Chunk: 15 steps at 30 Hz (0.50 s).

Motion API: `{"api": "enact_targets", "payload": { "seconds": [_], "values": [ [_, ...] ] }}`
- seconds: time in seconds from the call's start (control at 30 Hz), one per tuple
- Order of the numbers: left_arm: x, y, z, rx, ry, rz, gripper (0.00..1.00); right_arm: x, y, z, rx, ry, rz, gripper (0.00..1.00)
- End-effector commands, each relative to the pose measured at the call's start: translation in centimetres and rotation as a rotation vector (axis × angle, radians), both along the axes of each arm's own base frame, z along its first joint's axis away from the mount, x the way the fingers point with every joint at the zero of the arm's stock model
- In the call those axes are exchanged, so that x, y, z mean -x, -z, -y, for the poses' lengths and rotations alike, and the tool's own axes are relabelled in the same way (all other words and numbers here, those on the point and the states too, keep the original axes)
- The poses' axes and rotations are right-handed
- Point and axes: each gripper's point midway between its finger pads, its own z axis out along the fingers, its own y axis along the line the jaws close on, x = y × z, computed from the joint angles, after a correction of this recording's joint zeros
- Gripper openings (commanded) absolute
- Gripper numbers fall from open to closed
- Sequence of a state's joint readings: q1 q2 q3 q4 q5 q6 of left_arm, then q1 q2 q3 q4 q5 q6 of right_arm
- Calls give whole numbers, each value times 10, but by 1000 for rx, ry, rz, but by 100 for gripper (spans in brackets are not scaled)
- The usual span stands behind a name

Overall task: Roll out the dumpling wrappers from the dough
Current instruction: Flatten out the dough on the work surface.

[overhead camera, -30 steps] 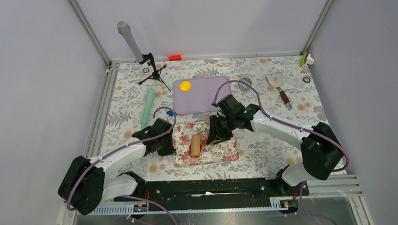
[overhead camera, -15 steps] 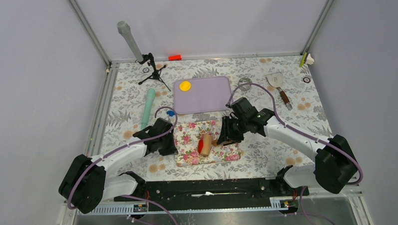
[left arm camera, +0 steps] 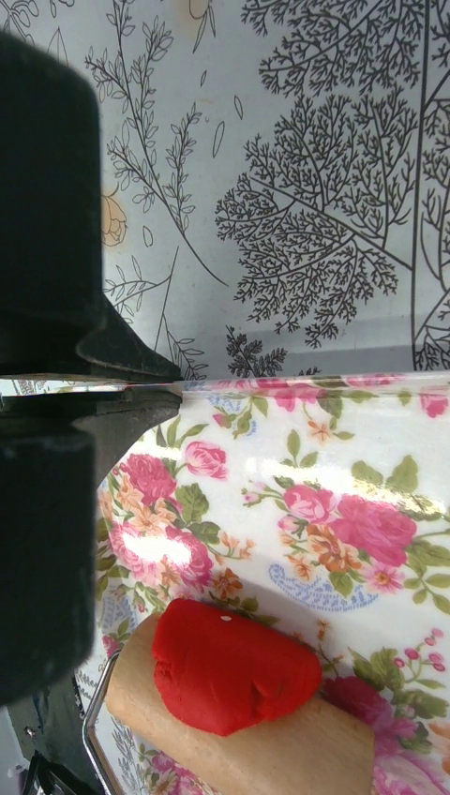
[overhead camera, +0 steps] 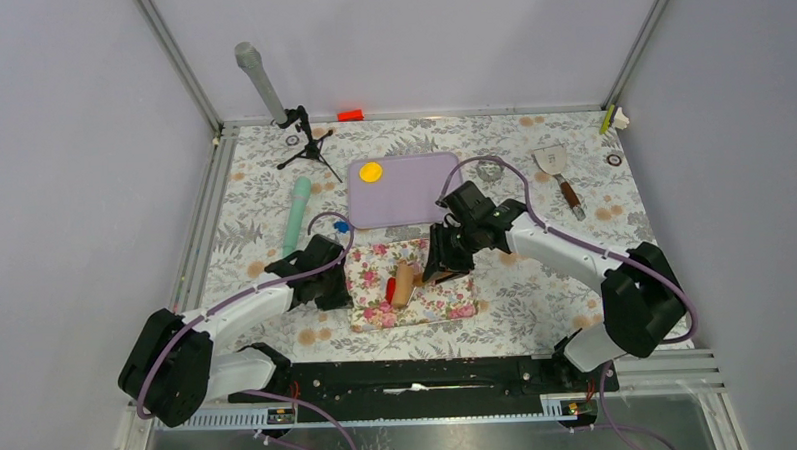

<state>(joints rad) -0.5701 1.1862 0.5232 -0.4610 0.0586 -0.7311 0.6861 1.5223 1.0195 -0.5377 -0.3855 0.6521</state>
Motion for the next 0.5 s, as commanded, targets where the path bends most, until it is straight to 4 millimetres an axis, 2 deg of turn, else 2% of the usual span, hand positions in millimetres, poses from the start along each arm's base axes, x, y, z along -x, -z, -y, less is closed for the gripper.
{"api": "enact_targets", "payload": {
  "seconds": [0.0,0.1,0.23,0.3,0.47],
  "values": [
    [-11,-21,25,96,71,51,0,20,93,78,467,12,-53,0],
    [-10,-20,27,100,84,41,0,17,82,71,459,4,-30,0],
    [-9,-20,35,130,116,30,0,7,56,41,461,-48,56,0],
    [-9,-20,36,133,120,32,0,0,58,35,479,-50,78,0],
    [-12,-20,35,123,101,42,0,1,81,38,533,-62,64,0]
  ]
}}
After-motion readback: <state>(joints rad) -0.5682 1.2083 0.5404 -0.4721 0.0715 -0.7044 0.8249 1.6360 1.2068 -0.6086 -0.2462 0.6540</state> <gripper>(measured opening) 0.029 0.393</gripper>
